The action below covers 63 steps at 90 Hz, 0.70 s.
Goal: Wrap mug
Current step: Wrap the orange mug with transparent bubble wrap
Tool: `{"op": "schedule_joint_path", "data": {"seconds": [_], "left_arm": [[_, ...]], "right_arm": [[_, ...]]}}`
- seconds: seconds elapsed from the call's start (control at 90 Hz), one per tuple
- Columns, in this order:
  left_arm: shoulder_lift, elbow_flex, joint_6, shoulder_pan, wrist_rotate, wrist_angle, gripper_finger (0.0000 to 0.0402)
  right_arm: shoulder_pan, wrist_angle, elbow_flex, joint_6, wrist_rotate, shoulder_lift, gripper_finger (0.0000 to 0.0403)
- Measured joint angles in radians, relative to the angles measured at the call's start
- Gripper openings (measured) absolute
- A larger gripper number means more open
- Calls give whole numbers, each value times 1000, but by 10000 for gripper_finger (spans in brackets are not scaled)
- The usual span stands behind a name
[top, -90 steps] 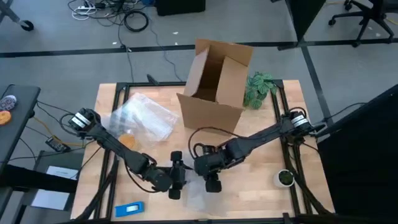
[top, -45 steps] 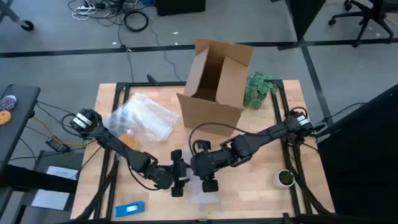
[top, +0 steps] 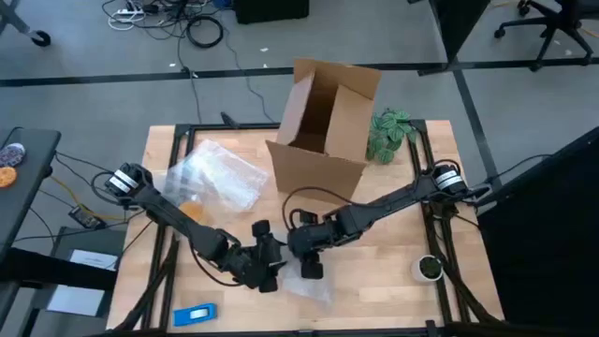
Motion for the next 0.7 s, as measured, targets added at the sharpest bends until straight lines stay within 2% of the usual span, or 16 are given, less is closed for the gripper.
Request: {"op": "schedule_joint_path", "data": {"seconds": [0.244, 0.4, 0.544, 0.7], "left_arm": [[0, 152, 10, -72, -24, -209, 210], [-2, 189, -106, -165, -65, -349, 209], [-1, 93, -279, -254, -101, -301, 209], [0, -89, -451, -272, -90, -153, 209]], "right_arm": [[1, 14, -28, 17, -8, -1, 128], [11, 16, -29, 6, -6, -1, 128], [14, 16, -29, -2, -6, -1, 128], [14, 14, -29, -2, -7, -1, 128]]}}
